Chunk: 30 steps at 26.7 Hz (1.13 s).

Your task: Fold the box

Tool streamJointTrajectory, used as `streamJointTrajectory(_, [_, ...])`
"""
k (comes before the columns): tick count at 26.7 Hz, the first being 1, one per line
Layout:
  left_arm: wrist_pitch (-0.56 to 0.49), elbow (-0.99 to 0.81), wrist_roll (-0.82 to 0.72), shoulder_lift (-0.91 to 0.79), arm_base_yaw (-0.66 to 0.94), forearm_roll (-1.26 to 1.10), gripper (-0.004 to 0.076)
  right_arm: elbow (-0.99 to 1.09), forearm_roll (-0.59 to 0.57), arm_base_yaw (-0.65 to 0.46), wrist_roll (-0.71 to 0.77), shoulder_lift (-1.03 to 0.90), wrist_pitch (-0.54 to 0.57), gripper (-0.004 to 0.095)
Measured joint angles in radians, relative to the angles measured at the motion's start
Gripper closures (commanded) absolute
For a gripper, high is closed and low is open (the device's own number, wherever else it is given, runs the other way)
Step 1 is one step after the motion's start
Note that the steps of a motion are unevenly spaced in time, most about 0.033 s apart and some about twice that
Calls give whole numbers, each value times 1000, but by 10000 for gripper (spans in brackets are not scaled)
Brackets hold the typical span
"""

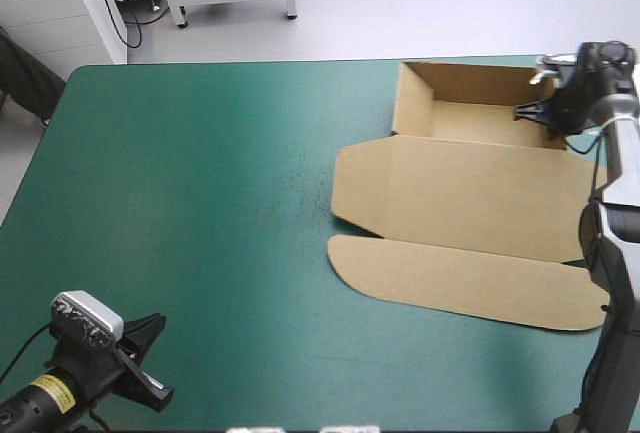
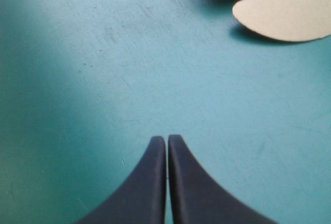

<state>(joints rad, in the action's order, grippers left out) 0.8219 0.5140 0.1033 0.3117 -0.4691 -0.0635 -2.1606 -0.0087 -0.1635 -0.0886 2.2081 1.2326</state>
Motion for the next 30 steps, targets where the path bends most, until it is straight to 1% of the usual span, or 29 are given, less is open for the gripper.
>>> streamJointTrajectory(1, [1, -6, -2, -34, 0, 0, 731, 0, -8, -67, 1, -5, 0, 928])
streamJointTrajectory(3, [1, -16, -2, -81, 0, 0, 731, 0, -14, -163, 1, -10, 2, 928])
streamJointTrajectory(5, [10, -21, -2, -107, 0, 0, 731, 0, -17, -223, 1, -11, 6, 928])
streamJointTrajectory(8, [18, -21, -2, -113, 0, 0, 731, 0, -32, -246, -2, -11, 8, 899])
streamJointTrajectory(9, [21, -21, -2, -113, 0, 0, 731, 0, -33, -246, -10, -11, 8, 863])
streamJointTrajectory(10, [23, -21, -2, -113, 0, 2, 731, 0, -33, -246, -25, -11, 7, 793])
streamJointTrajectory(11, [25, -21, -2, -113, 0, 2, 731, 0, -31, -246, -45, -11, 6, 702])
streamJointTrajectory(14, [25, -21, -2, -113, 0, 3, 731, 0, -23, -246, -107, -11, 7, 491])
streamJointTrajectory(15, [25, -22, -2, -113, 0, 3, 731, 0, -23, -246, -122, -11, 7, 433])
streamJointTrajectory(17, [25, -22, -2, -113, 0, 5, 731, 0, -21, -249, -142, -12, 7, 363])
streamJointTrajectory(19, [27, -22, -2, -113, 0, 7, 731, 0, -20, -253, -147, -15, 7, 346])
streamJointTrajectory(24, [28, -22, -2, -113, 0, 7, 731, 1, -3, -261, -117, -72, 7, 346])
streamJointTrajectory(28, [28, -23, -2, -113, 0, 7, 731, 2, 76, -236, -117, -182, 10, 349])
streamJointTrajectory(30, [25, -23, -2, -113, 0, 7, 731, 2, 130, -199, -117, -257, 11, 373])
